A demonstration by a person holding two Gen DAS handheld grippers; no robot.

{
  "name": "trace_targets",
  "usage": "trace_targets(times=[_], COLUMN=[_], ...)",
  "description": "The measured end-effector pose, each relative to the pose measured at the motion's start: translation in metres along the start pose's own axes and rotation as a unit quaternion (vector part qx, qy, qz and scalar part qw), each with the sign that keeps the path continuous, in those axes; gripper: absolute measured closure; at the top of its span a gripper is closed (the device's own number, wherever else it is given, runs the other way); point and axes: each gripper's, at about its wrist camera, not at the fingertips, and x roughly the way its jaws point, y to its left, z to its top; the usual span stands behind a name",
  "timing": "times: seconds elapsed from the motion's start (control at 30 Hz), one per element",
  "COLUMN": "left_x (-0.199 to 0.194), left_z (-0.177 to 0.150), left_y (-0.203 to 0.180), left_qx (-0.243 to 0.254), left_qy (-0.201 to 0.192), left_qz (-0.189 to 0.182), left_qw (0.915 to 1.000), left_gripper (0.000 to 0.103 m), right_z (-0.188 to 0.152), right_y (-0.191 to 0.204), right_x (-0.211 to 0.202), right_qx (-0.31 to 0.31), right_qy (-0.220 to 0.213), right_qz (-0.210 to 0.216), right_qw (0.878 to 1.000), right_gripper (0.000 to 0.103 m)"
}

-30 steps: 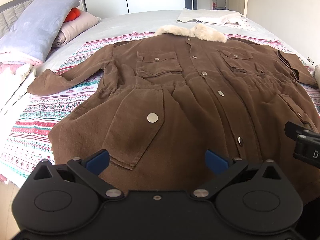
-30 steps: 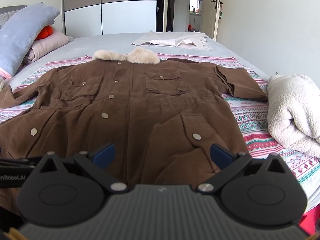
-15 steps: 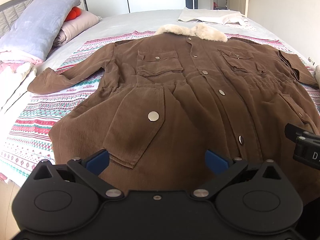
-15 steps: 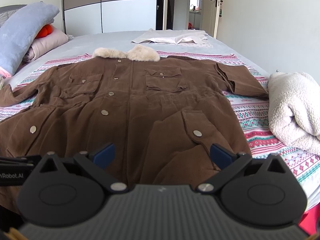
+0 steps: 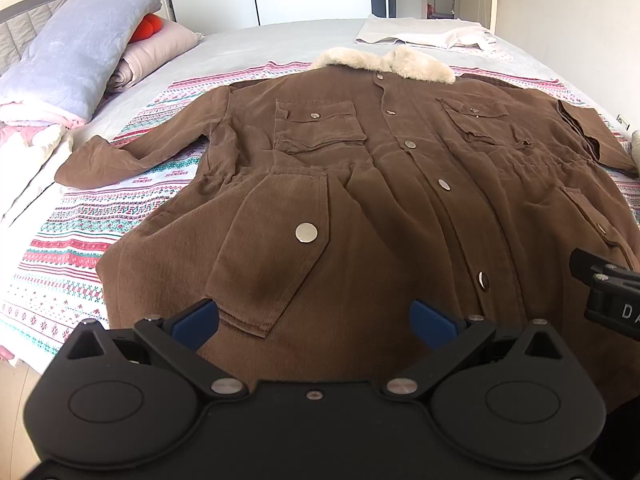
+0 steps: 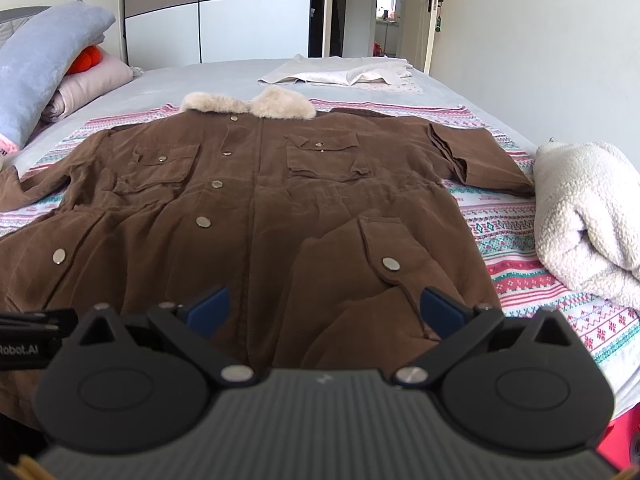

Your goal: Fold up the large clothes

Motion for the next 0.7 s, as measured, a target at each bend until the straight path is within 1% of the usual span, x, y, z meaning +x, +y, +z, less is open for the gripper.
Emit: trace_targets(times=[0.27,0.37,0.47,0.53,0.6,0.7], left_x=[0.005,0.009,0.014,0.017,0.019,0.025], left_z=[0.006,0.013,0.024,0.034,0.047,0.068], left_y=[-0.001,0.001,0.006,0.011,0.019,0.034], left_qx=[0.0,-0.001,-0.001,0.0,0.001,-0.001], left_qy=[0.001,0.002,0.009,0.006,-0.005,-0.021], left_qz=[0.0,-0.01,-0.026,-0.03,-0.031,-0.045], left_qw=[1.0,0.9999,0.9996,0.9995,0.9995,0.9988], left_gripper=[0.0,0.0,0.0,0.0,0.0,0.0], right_z=[0.007,0.016,0.028,0.04,0.054,0.077], right_y=[-0.002,-0.006,-0.011,-0.014,-0.016,-0.016], right_x=[0.004,0.006,0.012,0.017,0.024,0.037], right_qx=[-0.009,-0.011,-0.013,-0.014,-0.021,-0.042], right_qy=[-0.008,-0.015,-0.022,-0.026,-0.032,-0.046], right_qz=[-0.006,-0.01,-0.003,0.005,0.01,0.001], right_qw=[1.0,1.0,1.0,1.0,0.999,0.998], right_gripper=[0.0,0.0,0.0,0.0,0.0,0.0])
